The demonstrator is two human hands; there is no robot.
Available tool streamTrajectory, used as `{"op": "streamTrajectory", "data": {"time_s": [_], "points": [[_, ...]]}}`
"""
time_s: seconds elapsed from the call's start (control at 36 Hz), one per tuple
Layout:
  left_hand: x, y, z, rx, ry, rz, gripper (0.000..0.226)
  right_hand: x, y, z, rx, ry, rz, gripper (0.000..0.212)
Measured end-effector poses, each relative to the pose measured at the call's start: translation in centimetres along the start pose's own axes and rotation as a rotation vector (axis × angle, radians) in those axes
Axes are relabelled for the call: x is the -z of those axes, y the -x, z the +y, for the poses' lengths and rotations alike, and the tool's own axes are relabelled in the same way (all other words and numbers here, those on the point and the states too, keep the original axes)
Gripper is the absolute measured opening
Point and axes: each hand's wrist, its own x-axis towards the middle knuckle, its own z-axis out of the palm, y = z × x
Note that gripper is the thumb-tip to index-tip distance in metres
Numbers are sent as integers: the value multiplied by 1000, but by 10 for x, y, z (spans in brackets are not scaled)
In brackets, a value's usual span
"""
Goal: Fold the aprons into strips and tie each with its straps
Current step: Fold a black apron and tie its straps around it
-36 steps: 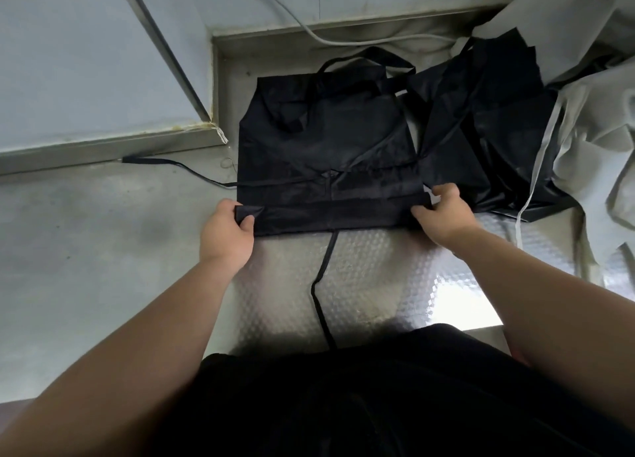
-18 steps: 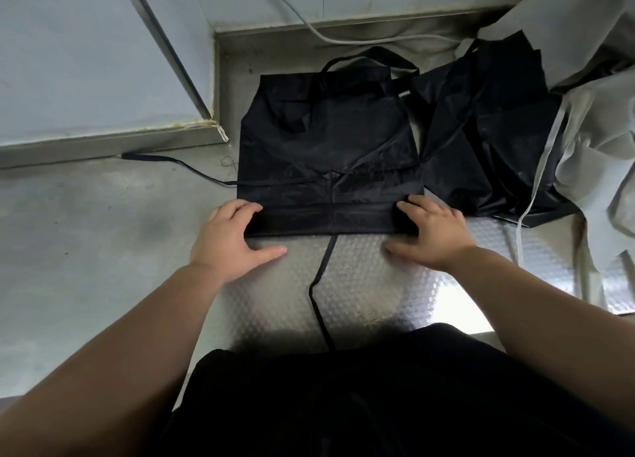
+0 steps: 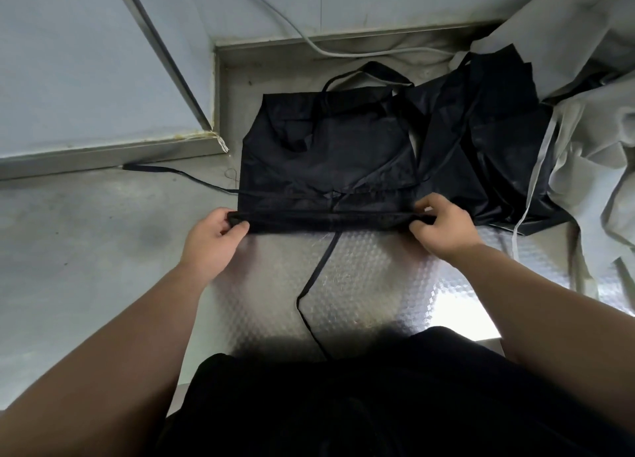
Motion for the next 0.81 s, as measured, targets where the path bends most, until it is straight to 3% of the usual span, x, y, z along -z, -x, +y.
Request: {"op": "streamTrajectory", "data": {"time_s": [0.17, 0.25, 0.5, 0.56, 0.64, 0.69, 0.81], "points": [[0, -3, -6, 26, -76, -28, 6, -4, -1, 3, -67, -59, 16, 36], [-3, -2, -7, 32, -145, -17, 17, -7, -1, 3, -68, -40, 29, 40], [-10, 1, -6, -3, -350, 167, 24, -20, -2, 3, -61, 212, 56, 50], [-12, 2, -7, -67, -398, 215, 24, -20, -1, 1, 14, 339, 105, 47], [-12, 4, -10, -378, -569, 218, 18, -22, 0, -1, 195, 553, 104, 37], [-13, 4, -14, -527, -629, 187, 26, -24, 0, 1, 244, 576, 39, 37], [-11, 8, -9, -434, -576, 47, 34, -20, 5, 6, 201, 521, -107, 63]]}}
